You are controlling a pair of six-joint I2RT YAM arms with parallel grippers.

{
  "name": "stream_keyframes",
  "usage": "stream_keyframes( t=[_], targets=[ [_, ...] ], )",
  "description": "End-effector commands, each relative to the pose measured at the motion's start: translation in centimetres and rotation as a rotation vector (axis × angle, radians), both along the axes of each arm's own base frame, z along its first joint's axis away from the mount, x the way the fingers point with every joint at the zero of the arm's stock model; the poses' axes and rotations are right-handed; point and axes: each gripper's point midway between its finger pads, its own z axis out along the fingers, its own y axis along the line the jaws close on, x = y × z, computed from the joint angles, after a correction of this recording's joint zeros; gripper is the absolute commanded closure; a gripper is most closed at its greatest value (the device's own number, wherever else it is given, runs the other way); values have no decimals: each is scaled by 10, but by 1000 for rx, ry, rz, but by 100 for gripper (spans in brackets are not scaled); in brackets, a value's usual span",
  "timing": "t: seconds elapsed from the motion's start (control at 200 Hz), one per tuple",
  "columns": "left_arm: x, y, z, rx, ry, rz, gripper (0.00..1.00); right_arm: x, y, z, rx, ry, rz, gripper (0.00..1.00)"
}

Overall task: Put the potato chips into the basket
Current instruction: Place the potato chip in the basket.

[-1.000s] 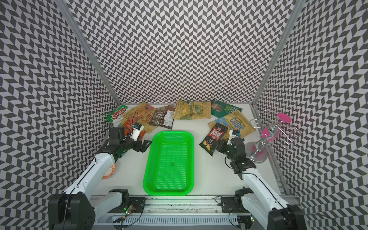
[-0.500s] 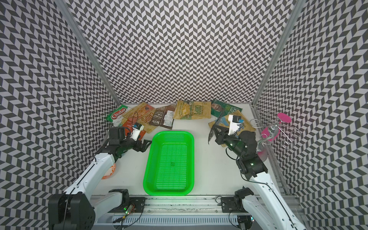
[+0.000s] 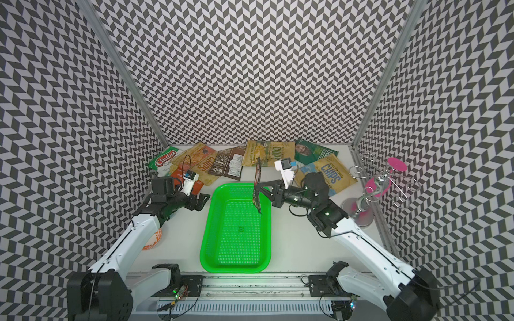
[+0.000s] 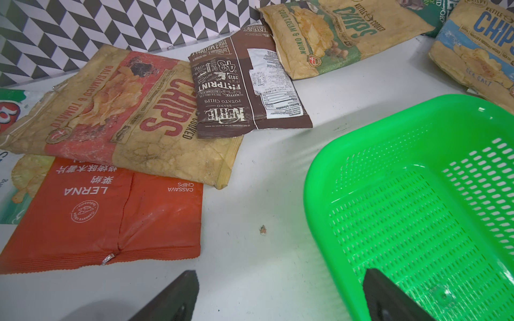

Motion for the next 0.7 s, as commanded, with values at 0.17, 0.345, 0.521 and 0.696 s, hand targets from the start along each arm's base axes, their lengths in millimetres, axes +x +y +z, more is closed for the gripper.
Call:
stream_keyframes(
  t=[0.17,0.345,0.521,0.696],
  targets=[
    [2,7,8,9,-42,35,3,-25,48,-11,49,15,88,100],
    [3,8,9,10,-48,43,3,-29,68,-36,64,124,87,100],
    [3,8,10,11,-54,43,3,-31,82,-51,122,267,76,100],
    [2,8,13,10,-62,43,3,-24,96,-74,94,385,21,100]
  ],
)
